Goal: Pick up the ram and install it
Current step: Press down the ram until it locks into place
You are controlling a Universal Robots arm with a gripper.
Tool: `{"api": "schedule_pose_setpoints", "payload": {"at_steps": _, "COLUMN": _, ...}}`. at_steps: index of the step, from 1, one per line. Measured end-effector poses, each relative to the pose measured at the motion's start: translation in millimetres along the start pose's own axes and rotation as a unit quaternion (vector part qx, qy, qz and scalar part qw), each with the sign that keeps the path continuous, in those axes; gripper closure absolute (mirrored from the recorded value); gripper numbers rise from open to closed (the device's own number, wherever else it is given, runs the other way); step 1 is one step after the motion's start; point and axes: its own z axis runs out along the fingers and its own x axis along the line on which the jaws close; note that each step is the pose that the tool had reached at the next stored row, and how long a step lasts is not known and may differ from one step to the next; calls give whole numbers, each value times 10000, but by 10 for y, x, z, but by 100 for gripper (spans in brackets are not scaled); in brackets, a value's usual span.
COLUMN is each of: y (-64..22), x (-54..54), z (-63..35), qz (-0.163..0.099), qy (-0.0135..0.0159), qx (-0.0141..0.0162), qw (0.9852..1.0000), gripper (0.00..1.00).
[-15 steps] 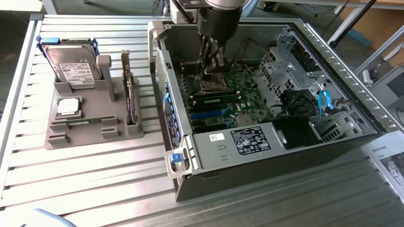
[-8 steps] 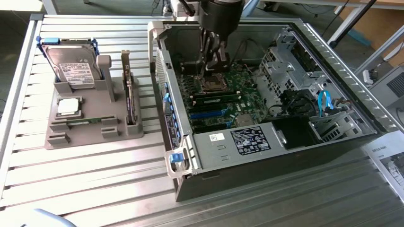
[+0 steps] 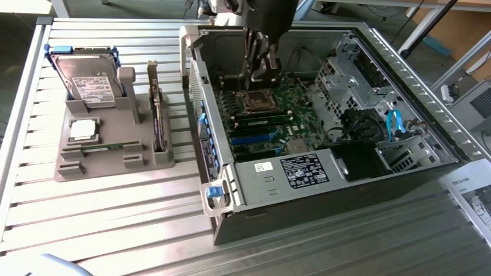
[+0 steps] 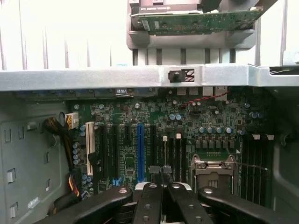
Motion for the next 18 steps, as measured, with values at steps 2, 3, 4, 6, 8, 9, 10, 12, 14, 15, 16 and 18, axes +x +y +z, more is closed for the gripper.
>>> {"api": "schedule_pose_setpoints", "payload": {"at_steps": 2, "y": -1, "x": 2, "z": -27, "qz": 0, "qy": 12, "qx": 1, "qw": 10000, "gripper": 90}}
{"api": "schedule_pose_setpoints", "payload": {"at_steps": 3, "y": -1, "x": 3, "z": -40, "qz": 0, "qy": 18, "qx": 1, "qw": 10000, "gripper": 90}}
{"api": "schedule_pose_setpoints", "payload": {"at_steps": 4, "y": -1, "x": 4, "z": -52, "qz": -1, "qy": 24, "qx": 1, "qw": 10000, "gripper": 90}}
{"api": "schedule_pose_setpoints", "payload": {"at_steps": 6, "y": -2, "x": 5, "z": -75, "qz": -1, "qy": 38, "qx": 1, "qw": 10000, "gripper": 90}}
{"api": "schedule_pose_setpoints", "payload": {"at_steps": 8, "y": -2, "x": 6, "z": -82, "qz": -1, "qy": 52, "qx": 2, "qw": 10000, "gripper": 90}}
{"api": "schedule_pose_setpoints", "payload": {"at_steps": 9, "y": -2, "x": 6, "z": -82, "qz": -1, "qy": 54, "qx": 2, "qw": 10000, "gripper": 90}}
{"api": "schedule_pose_setpoints", "payload": {"at_steps": 10, "y": -2, "x": 6, "z": -82, "qz": -1, "qy": 54, "qx": 2, "qw": 10000, "gripper": 90}}
{"api": "schedule_pose_setpoints", "payload": {"at_steps": 12, "y": -2, "x": 6, "z": -83, "qz": -1, "qy": 55, "qx": 2, "qw": 10000, "gripper": 90}}
{"api": "schedule_pose_setpoints", "payload": {"at_steps": 14, "y": -1, "x": 7, "z": -84, "qz": 0, "qy": 24, "qx": 0, "qw": 10000, "gripper": 90}}
{"api": "schedule_pose_setpoints", "payload": {"at_steps": 15, "y": -2, "x": 7, "z": -84, "qz": 0, "qy": 2, "qx": 0, "qw": 10000, "gripper": 90}}
{"api": "schedule_pose_setpoints", "payload": {"at_steps": 16, "y": -2, "x": 8, "z": -85, "qz": 0, "qy": -19, "qx": 1, "qw": 10000, "gripper": 90}}
{"api": "schedule_pose_setpoints", "payload": {"at_steps": 18, "y": -2, "x": 9, "z": -86, "qz": 2, "qy": -62, "qx": 0, "qw": 10000, "gripper": 90}}
